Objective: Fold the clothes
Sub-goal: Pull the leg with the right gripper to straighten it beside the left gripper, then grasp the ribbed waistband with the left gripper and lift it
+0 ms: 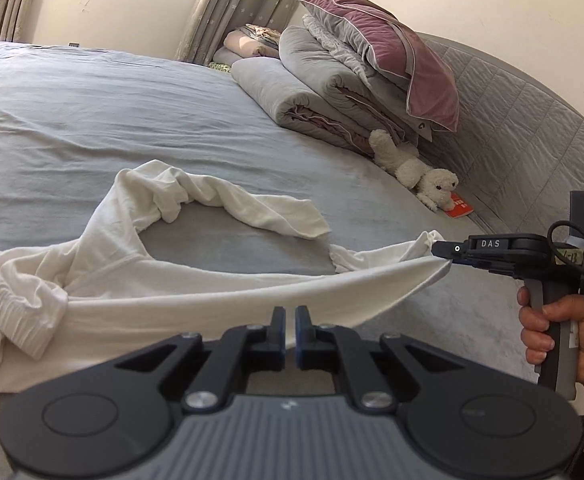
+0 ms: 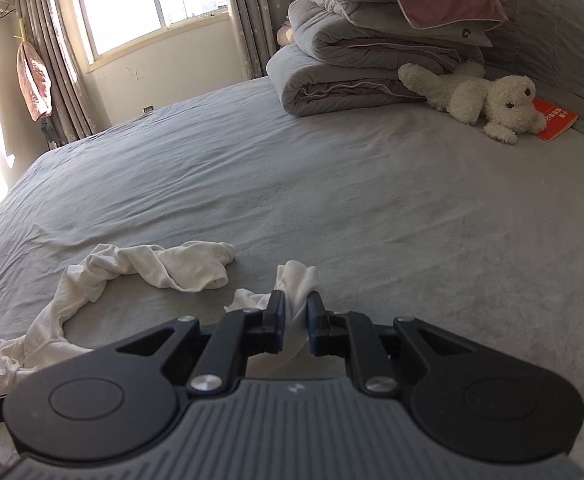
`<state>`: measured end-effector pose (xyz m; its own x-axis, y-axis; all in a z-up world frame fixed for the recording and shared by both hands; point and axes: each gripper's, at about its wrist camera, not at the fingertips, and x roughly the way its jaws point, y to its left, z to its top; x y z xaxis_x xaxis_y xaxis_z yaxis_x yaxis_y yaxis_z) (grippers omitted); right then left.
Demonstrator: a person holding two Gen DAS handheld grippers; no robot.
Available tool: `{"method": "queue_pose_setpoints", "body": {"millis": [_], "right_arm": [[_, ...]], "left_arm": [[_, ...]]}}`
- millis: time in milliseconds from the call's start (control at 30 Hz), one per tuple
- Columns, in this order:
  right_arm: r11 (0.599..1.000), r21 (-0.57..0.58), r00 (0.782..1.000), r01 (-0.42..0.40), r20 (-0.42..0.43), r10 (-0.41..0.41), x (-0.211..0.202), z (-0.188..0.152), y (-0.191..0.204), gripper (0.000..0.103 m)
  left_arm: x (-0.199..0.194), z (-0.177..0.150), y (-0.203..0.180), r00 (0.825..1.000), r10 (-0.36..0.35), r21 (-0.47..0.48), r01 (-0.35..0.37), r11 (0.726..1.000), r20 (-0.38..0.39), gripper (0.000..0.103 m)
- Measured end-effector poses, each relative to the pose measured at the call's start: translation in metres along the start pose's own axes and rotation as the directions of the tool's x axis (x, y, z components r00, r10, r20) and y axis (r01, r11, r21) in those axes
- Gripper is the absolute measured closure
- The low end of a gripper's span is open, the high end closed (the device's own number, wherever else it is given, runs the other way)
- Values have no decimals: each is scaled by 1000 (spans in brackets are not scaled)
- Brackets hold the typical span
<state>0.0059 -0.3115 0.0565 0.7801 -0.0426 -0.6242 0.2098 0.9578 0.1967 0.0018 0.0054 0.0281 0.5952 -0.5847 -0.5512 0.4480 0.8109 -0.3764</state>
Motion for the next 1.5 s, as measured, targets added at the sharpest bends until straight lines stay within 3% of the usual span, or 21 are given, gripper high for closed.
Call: {"method": "queue_pose_setpoints", "body": {"millis": [167,267,333,400,500,667,800,933,1067,1200,1300,1367,1433,1500], "right_arm": [[999,50,996,13,-88,-9,23,-11,-12,87],[999,31,994,12,-109,-8,30,-7,-7,78],[1000,1,993,-1,-120,1,30,-7,0,59],[999,-36,993,-24,-114,20,26,-8,7,53],[993,-111,995,-35,-98,24,22,-11,20,48],[980,-186,996,-74,-69,62,20,-16,37,47],[956,-279,995,-92,-46,83,19,-24,56,47],[908,-407,994,-101,-6,108,13,-36,76,47],[839,-531,989,-117,19,150,6,-47,91,47],[770,-578,954,-270,-53,294,-1,-57,101,47],[724,-591,928,-355,-126,352,0,-71,115,47],[701,-588,910,-403,-177,375,3,-83,125,47],[673,-624,911,-397,-181,370,5,-95,135,47],[649,-674,927,-353,-160,338,10,-107,142,47]], "left_arm": [[-3,-4,8,998,67,-3,-67,998,8,94],[-17,-4,19,994,100,-43,-99,994,38,79],[-29,-4,28,988,143,-73,-138,988,62,66],[-38,-4,38,981,183,-109,-174,979,72,65],[-52,-4,59,964,255,-195,-237,952,74,64],[-73,-9,93,930,365,-344,-328,880,46,61],[-78,-9,112,903,429,-393,-390,833,14,60],[-72,-12,121,905,425,-409,-395,823,-19,60],[-68,-15,120,895,445,-384,-421,822,-31,60],[-68,-16,123,888,458,-395,-431,812,-27,63],[-68,-17,125,887,461,-409,-431,805,-28,77],[-67,-17,126,887,461,-415,-430,802,-28,79],[-67,-16,125,884,467,-409,-438,801,-31,83],[-67,-16,124,879,474,-400,-449,799,-39,86]]}}
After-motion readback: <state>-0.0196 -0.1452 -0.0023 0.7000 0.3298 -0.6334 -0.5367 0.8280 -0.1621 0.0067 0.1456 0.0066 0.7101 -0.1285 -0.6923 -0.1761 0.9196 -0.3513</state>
